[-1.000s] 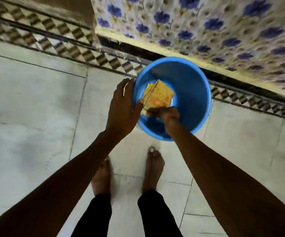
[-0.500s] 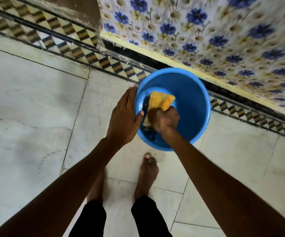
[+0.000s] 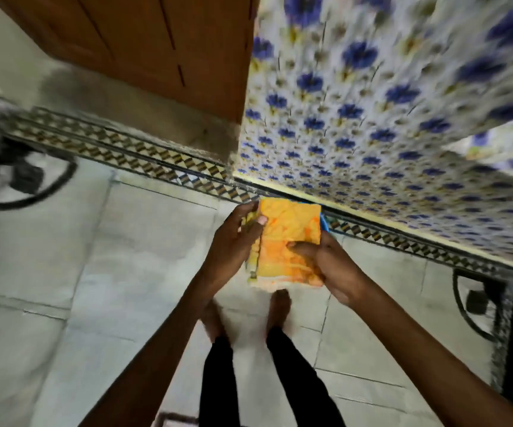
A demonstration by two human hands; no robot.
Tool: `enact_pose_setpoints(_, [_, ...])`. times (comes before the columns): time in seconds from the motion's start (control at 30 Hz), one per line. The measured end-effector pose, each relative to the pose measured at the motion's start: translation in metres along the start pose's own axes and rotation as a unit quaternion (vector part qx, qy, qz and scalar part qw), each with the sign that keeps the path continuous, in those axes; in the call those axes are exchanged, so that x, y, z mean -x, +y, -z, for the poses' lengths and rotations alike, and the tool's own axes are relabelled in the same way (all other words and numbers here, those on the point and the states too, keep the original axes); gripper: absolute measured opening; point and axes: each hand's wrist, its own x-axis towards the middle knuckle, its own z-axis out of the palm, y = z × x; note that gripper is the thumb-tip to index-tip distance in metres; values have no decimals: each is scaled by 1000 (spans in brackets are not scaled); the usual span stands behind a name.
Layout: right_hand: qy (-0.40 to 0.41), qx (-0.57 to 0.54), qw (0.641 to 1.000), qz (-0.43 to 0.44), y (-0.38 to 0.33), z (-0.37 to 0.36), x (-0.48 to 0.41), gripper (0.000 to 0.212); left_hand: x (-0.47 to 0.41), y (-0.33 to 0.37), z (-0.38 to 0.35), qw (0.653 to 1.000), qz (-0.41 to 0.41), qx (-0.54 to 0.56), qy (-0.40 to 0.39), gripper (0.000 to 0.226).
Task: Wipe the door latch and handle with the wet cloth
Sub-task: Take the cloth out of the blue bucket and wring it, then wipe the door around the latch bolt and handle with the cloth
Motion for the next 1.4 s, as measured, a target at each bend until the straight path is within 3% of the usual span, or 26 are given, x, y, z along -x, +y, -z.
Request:
enact_pose_setpoints(0.13, [-48, -9, 997, 58, -92, -51, 117, 27, 73, 116, 75, 999, -11, 33, 38, 14])
enact_pose_setpoints(0.3, [-106, -17, 988, 114, -175, -110, 219, 28, 140, 228, 152, 996, -60, 47, 49, 16])
enact_pose_setpoints(0.4, [-97, -45, 982, 156, -209, -132, 250, 29, 148, 281, 184, 994, -97, 39, 37, 17])
enact_pose_setpoints(0.53, [-62, -101, 973, 196, -262, -153, 257, 31, 125, 349, 212, 987, -156, 15, 33, 20])
enact_pose_setpoints(0.83, [17, -180, 948, 263, -367, -198, 223, 34, 44, 445, 257, 984, -177, -5, 11, 21])
enact_pose_setpoints(1.0, [128, -247, 916, 289, -414, -214, 198, 33, -17, 489, 285, 972, -217, -85, 31, 18])
enact_pose_setpoints(1.1, [254, -256, 870, 335, -459, -214, 191, 29, -60, 526, 296, 924, -293, -218, 112, 34])
enact_pose_setpoints(1.2, [413, -184, 767, 455, -514, -208, 177, 50, -101, 565, 305, 821, -438, -324, 169, 50])
enact_pose_setpoints(1.3, [547, -22, 639, 541, -566, -205, 151, 53, -142, 603, 312, 708, -527, -429, 191, 64])
enact_pose_setpoints(1.33, [565, 47, 614, 549, -578, -206, 135, 59, -154, 615, 314, 680, -537, -459, 199, 67])
enact_pose_setpoints(1.4, [567, 181, 607, 526, -593, -210, 103, 77, -177, 632, 317, 623, -563, -499, 214, 69])
